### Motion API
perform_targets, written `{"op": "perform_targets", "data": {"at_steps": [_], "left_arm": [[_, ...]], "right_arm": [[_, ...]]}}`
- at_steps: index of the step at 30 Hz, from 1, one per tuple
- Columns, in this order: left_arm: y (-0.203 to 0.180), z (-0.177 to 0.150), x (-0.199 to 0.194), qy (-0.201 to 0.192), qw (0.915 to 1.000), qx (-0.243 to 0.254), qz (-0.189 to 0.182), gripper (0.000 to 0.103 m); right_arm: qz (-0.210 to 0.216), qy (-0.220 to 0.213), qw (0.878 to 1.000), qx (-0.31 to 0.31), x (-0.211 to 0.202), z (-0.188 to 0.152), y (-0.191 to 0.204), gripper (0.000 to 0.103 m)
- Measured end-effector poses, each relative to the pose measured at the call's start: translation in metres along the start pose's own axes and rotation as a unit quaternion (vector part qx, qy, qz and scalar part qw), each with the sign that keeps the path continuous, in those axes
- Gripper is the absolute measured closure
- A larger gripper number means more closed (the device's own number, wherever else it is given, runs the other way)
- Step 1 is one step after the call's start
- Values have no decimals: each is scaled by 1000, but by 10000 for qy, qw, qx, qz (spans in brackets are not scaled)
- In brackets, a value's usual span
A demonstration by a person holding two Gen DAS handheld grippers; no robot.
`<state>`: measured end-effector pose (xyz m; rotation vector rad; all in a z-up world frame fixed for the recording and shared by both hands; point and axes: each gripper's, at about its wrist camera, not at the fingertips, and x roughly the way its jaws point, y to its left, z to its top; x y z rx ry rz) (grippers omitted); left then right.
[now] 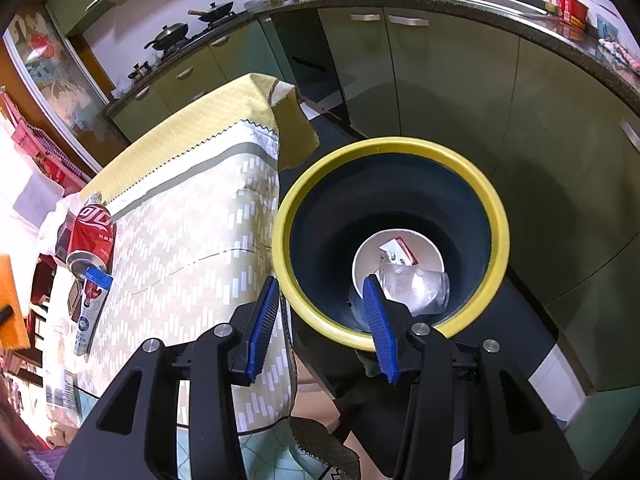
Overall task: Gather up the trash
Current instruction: 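Grasp the orange foam fruit net with the left gripper, then carry the foam net over the bin and open the left gripper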
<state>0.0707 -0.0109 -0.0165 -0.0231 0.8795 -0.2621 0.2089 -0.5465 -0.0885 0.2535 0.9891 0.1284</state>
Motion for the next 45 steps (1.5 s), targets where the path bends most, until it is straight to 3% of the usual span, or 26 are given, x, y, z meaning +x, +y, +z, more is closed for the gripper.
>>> {"op": "perform_targets", "data": {"at_steps": [3,7,13,17,21,28,29,30,32,37,42,45], "left_arm": [[-33,25,7,-17,9982,487,-343,90],[-88,58,26,101,9882,1244,-886,90],[-192,98,74,189,9603,2370,-1461,90],[-260,115,126,636,9407,2763,-1865,90],[-311,125,180,910,9283,3094,-1849,89],[-361,132,275,1308,9204,3318,-1602,84],[-365,134,285,1358,9188,3350,-1584,75],[-370,136,295,1404,9181,3364,-1559,59],[-373,137,311,1393,9218,3326,-1423,36],[-363,144,298,1288,9254,3192,-1586,32],[-326,148,208,557,9323,3072,-1826,14],[-295,145,152,187,9394,2953,-1731,12]], "right_arm": [[-87,-91,9999,14,-10,-1,-5,59],[-205,-268,9993,152,-27,-2,-20,59],[-360,-464,9972,455,-49,-11,-51,59],[-428,-483,9958,655,-56,-19,-75,59],[-479,-468,9939,871,-58,-28,-98,59],[-568,-392,9909,1160,-55,-41,-128,59],[-572,-381,9905,1192,-55,-42,-132,59],[-576,-373,9902,1213,-55,-43,-133,59],[-583,-359,9901,1229,-53,-43,-133,59],[-579,-352,9904,1208,-54,-44,-132,57],[-564,-309,9919,1093,-51,-42,-119,53],[-516,-255,9940,935,-47,-40,-103,51]]}}
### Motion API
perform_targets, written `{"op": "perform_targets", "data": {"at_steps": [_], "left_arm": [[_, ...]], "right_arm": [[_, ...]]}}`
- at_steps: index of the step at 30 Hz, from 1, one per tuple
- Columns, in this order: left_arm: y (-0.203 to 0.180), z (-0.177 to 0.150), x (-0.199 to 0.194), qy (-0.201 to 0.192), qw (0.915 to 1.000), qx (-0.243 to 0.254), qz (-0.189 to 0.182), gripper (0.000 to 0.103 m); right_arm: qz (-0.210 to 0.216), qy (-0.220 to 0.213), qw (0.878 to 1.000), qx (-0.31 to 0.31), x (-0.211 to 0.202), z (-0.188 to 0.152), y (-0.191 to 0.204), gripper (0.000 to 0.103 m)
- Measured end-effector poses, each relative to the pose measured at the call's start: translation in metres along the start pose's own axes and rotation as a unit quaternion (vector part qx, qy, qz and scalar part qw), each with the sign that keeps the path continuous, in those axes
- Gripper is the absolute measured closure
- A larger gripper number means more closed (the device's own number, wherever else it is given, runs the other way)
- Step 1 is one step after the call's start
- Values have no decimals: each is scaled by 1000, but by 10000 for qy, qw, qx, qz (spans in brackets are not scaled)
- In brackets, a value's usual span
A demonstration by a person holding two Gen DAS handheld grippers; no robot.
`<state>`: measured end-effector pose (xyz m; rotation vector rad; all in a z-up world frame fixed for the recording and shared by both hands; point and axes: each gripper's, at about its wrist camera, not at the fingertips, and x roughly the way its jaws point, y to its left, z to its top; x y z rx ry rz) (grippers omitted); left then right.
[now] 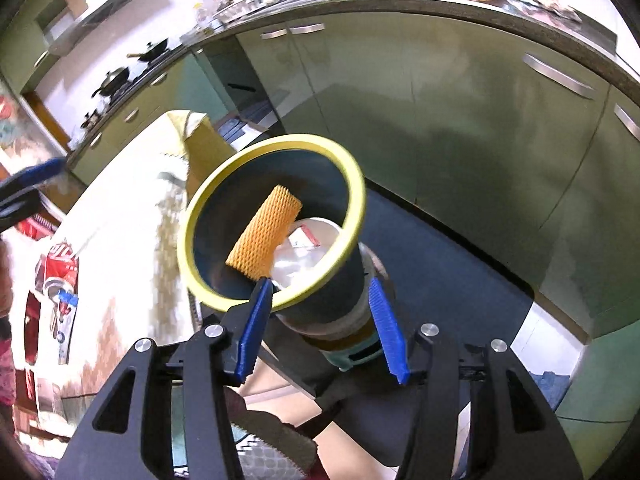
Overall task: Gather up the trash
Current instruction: 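Carry the foam net over the bin and open the left gripper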
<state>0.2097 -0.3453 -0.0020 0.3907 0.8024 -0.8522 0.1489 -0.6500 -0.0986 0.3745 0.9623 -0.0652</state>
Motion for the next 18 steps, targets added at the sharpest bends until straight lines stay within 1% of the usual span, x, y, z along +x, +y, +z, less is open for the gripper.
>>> {"op": "perform_targets", "data": {"at_steps": [1,4,5,6,8,10,11,13,14,16,17,18], "left_arm": [[5,-11,-26,-144,9998,-88,114,12],[19,-35,-80,-442,9972,-471,370,9],[29,-51,-106,-599,9942,-751,492,9],[35,-62,-124,-716,9912,-935,606,8],[51,-86,-156,-947,9826,-1266,977,7],[61,-110,-185,-1112,9711,-1512,1474,7],[65,-126,-201,-1228,9628,-1668,1733,7],[71,-157,-230,-1391,9467,-1972,2131,7],[74,-167,-240,-1430,9418,-2069,2230,7],[80,-190,-260,-1501,9295,-2308,2455,7],[82,-203,-271,-1530,9210,-2467,2597,7],[85,-215,-281,-1559,9144,-2597,2686,7]], "right_arm": [[23,18,10000,-84,0,0,8,49],[54,83,9991,-417,-4,1,36,45],[86,127,9980,-619,-5,2,52,45],[125,158,9970,-752,-7,1,64,44],[360,292,9926,-1126,-12,-1,99,44],[610,434,9862,-1480,-17,-5,133,44],[761,519,9812,-1695,-21,-9,155,44],[1021,658,9713,-2045,-26,-19,191,43],[1170,739,9651,-2224,-29,-24,209,42],[1579,977,9471,-2619,-35,-41,256,35],[1691,1072,9412,-2720,-36,-48,271,34],[1892,1284,9288,-2917,-37,-59,297,33]]}}
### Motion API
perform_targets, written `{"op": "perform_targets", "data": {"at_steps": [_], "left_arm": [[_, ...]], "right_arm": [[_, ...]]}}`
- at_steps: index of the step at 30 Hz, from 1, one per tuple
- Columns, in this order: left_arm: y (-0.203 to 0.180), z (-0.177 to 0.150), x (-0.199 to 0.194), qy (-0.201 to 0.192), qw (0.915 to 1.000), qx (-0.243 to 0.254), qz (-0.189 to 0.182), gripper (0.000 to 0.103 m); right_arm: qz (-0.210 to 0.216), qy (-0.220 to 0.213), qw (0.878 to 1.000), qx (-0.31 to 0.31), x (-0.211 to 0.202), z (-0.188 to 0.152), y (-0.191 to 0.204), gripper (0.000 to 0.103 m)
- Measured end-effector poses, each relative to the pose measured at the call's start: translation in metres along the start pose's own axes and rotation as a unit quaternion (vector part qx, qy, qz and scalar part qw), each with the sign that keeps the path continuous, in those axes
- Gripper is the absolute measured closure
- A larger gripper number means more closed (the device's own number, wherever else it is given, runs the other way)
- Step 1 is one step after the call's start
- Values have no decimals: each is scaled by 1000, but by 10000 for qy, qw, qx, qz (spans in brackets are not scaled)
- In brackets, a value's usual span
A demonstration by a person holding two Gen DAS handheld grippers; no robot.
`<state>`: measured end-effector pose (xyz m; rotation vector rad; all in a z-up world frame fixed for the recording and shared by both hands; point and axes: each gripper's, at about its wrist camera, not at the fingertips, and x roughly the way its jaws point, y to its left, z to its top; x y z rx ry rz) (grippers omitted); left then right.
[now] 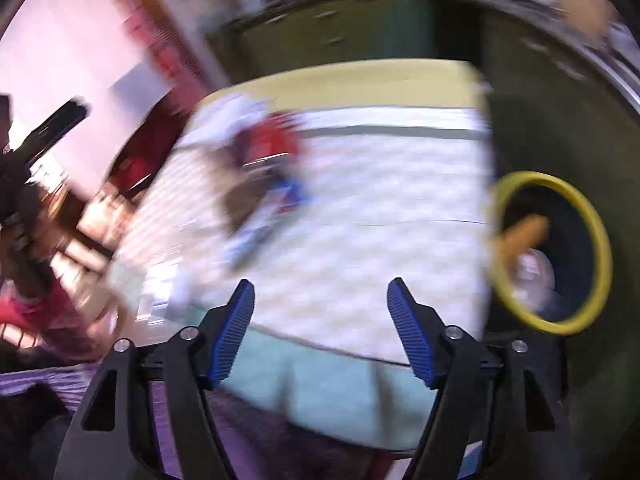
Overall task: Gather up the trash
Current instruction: 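Carry the foam net over the bin and open the left gripper, then grasp the clear water bottle with the right gripper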
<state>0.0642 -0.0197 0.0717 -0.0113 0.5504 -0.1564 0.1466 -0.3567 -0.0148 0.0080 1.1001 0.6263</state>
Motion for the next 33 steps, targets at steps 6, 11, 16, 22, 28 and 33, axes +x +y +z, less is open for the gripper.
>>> {"op": "perform_targets", "data": {"at_steps": [6,11,16,22,28,33], "left_arm": [[52,-20,-42,-189,9955,-515,775,7],[78,-30,-65,-309,9892,-644,1277,7],[88,-37,-74,-344,9871,-660,1416,7],[96,-46,-69,-272,9879,-736,1339,7],[100,-53,-64,-191,9891,-732,1260,7],[101,-56,-59,-121,9899,-743,1197,7]], "right_arm": [[586,760,9939,-535,48,19,93,24],[683,1378,9869,-478,89,22,135,20],[488,2042,9772,-302,134,18,150,20],[233,2483,9679,-315,176,19,160,20],[-25,2823,9584,-418,208,11,161,20],[-49,2738,9602,-544,213,12,159,36]]}}
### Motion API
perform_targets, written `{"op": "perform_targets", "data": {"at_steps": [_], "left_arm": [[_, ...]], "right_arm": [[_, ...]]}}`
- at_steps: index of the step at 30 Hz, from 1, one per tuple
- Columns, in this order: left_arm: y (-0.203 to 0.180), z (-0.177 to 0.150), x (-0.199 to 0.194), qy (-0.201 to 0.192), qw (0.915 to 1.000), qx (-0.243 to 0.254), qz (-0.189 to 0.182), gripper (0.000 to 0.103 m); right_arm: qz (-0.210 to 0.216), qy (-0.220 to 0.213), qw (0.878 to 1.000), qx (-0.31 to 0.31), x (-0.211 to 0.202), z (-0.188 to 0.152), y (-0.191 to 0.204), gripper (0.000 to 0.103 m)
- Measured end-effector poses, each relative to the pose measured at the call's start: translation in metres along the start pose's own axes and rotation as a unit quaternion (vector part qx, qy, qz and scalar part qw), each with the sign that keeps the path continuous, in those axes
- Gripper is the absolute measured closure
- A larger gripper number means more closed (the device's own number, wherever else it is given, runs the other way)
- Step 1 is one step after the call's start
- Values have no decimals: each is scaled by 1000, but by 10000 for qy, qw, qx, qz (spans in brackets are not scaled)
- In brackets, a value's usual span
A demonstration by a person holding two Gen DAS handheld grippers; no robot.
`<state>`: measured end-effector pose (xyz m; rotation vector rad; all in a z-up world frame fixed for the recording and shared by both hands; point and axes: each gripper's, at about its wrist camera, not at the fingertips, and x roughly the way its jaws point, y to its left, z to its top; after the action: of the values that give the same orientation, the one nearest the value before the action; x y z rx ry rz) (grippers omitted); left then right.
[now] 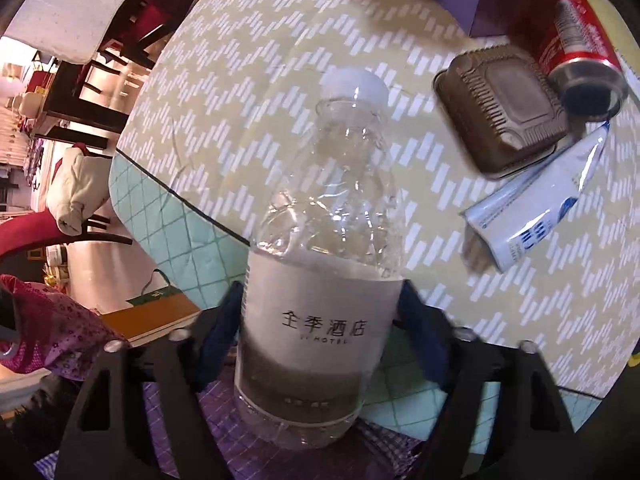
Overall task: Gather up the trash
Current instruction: 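Grasp the clear water bottle with the right gripper, then carry the water bottle to the bin and open the right gripper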
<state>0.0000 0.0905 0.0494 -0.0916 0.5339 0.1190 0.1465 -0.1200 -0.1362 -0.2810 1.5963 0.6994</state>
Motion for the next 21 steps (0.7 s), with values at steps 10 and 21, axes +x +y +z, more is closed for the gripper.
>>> {"op": "perform_targets", "data": {"at_steps": [10,21], "left_arm": [[-16,0,8,108,9998,155,-98,7],[-48,-4,30,381,9974,418,-449,7]], "right_arm": [[230,-180,9992,-273,-32,-29,-11,37],[412,-1690,9812,836,-146,-108,-117,37]]}}
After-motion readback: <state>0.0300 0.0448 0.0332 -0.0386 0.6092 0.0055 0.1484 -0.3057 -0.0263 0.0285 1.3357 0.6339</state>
